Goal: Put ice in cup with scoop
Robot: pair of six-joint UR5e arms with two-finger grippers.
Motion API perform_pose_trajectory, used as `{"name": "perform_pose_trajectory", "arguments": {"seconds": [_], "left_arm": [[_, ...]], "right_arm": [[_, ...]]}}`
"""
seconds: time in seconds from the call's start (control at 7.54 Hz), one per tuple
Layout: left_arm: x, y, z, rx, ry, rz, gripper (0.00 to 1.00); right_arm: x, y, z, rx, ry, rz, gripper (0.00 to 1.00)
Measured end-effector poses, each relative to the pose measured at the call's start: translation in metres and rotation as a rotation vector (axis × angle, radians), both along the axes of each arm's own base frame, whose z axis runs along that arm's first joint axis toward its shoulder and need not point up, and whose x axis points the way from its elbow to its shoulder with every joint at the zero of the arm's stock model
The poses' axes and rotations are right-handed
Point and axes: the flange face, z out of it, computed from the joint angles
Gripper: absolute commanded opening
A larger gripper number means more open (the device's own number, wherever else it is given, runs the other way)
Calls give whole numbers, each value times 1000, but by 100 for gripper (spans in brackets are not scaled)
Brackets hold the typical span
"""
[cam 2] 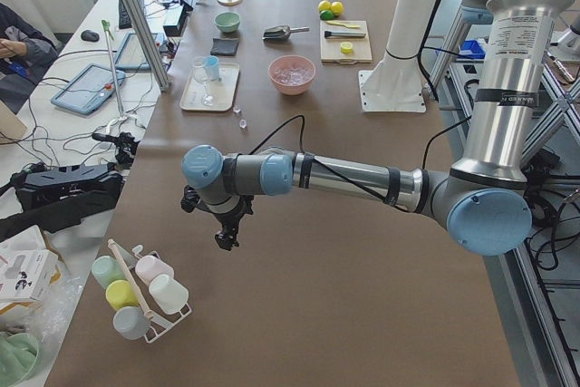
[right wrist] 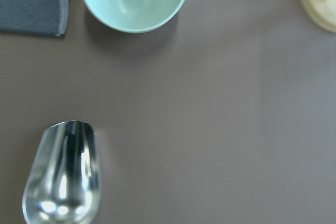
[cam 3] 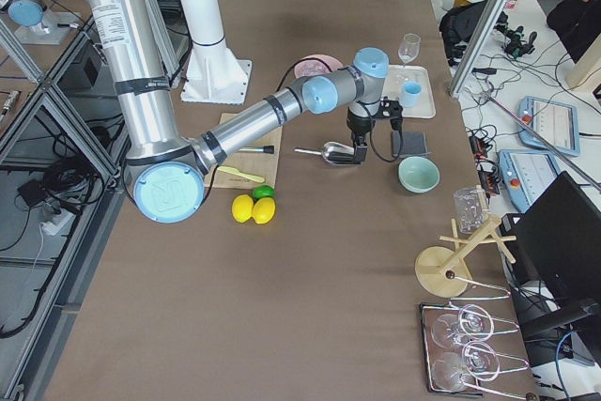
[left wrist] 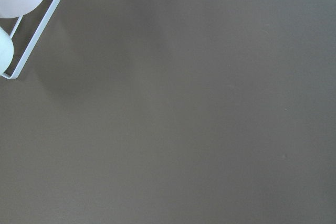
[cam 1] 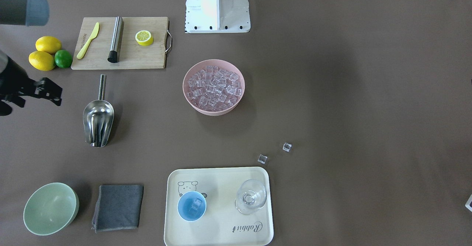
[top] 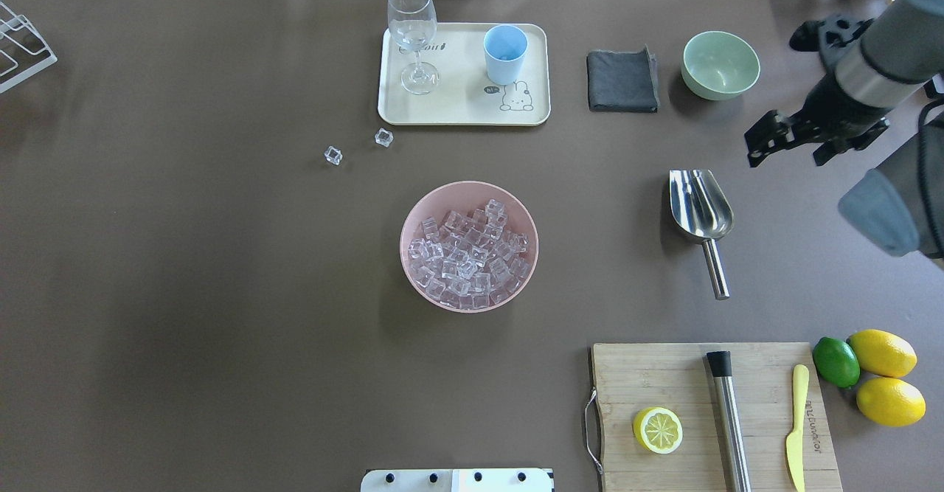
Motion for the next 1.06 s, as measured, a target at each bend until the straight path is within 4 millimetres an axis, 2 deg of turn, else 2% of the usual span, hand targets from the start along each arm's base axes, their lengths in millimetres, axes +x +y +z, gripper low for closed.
{"name": "perform_pose_trajectory", "arguments": {"seconds": [0.13, 0.27, 0.4, 0.53, 0.66, 0.8, 1.06], "left_arm": [[0, 1, 1, -2, 0, 0, 97], [0, 2, 2, -5, 1, 0, 97], [0, 4, 4, -7, 1, 0, 97], [0, 5, 4, -8, 0, 0, 97], [0, 5, 5, -9, 0, 0, 97], [0, 8, 7, -13, -1, 1, 97], [-2, 20, 10, -19, -4, -2, 97]], "right_arm": [[45, -8, 20, 20, 30, -13, 100], [96, -15, 58, 32, 51, -50, 100], [140, -6, 104, 32, 38, -95, 100], [172, 7, 140, 23, 13, -116, 100], [187, 16, 162, 10, -3, -120, 100], [194, 21, 173, -3, -10, -119, 100], [196, 26, 181, -16, -15, -117, 100]]}}
